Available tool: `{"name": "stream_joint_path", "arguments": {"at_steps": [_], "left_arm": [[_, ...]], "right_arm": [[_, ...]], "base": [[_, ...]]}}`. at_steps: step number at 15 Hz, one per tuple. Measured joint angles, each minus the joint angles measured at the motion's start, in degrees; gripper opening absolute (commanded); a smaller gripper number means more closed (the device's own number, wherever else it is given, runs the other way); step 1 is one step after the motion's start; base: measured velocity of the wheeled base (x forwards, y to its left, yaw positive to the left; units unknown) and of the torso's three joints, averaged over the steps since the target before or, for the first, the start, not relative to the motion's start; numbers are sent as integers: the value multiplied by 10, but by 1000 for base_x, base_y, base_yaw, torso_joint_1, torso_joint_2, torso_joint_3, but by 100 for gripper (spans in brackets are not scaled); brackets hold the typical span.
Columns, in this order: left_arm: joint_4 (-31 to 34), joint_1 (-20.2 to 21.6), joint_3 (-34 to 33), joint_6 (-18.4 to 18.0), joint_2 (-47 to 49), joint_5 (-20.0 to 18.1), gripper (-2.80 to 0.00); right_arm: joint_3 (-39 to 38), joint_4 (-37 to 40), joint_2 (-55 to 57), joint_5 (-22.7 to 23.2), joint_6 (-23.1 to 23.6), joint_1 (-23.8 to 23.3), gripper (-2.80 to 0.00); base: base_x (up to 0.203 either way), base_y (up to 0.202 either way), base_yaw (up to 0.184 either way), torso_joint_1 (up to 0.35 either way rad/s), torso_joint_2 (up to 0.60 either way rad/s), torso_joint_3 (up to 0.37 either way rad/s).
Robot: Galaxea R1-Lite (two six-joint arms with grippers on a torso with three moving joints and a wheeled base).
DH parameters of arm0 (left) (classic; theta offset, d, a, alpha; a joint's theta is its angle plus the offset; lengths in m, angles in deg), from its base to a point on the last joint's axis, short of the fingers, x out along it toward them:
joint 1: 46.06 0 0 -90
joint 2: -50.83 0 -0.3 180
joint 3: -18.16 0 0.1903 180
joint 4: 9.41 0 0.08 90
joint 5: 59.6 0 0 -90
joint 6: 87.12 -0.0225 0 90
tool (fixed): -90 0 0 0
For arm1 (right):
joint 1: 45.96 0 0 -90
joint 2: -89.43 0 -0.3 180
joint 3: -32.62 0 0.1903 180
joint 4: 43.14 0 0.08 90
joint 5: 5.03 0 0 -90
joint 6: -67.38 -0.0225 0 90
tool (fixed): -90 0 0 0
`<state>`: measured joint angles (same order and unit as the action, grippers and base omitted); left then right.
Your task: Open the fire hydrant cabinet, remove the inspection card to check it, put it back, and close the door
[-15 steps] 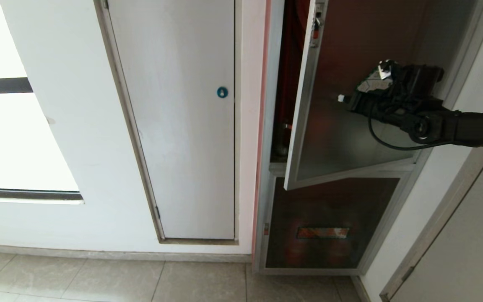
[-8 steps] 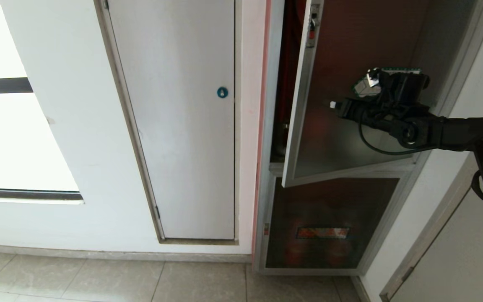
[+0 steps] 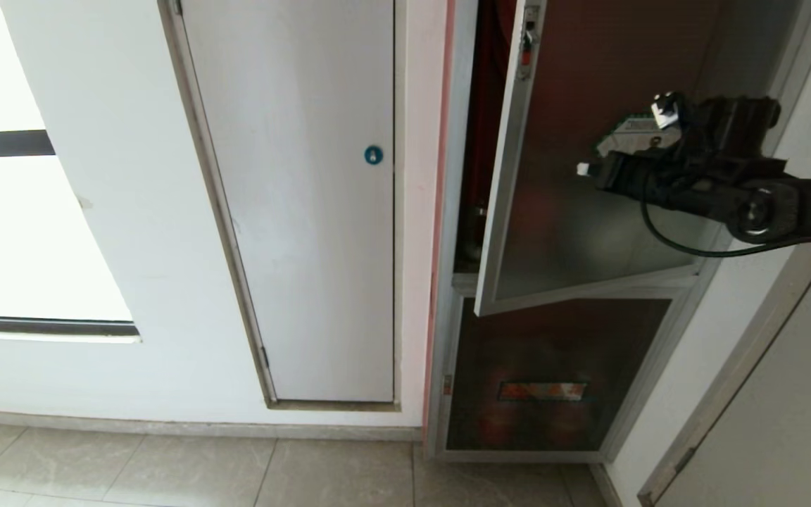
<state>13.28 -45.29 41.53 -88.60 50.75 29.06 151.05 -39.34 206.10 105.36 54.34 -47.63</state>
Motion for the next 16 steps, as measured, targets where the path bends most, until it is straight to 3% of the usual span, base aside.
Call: {"name": "stream_joint_path", "arguments": {"at_steps": [7,11,16], "left_arm": [[0,0,0,0,0,0,-280],[0,0,0,0,0,0,-280],[0,0,0,0,0,0,-280]], "right_arm": [[-263,3,-286,0,1,-5,-280],[-384,8,-435,2,1,-6,-280],[-493,72,-603,10,1,-2,-280]], "base": [[0,0,0,0,0,0],[0,0,0,0,0,0],[0,0,0,0,0,0]]}}
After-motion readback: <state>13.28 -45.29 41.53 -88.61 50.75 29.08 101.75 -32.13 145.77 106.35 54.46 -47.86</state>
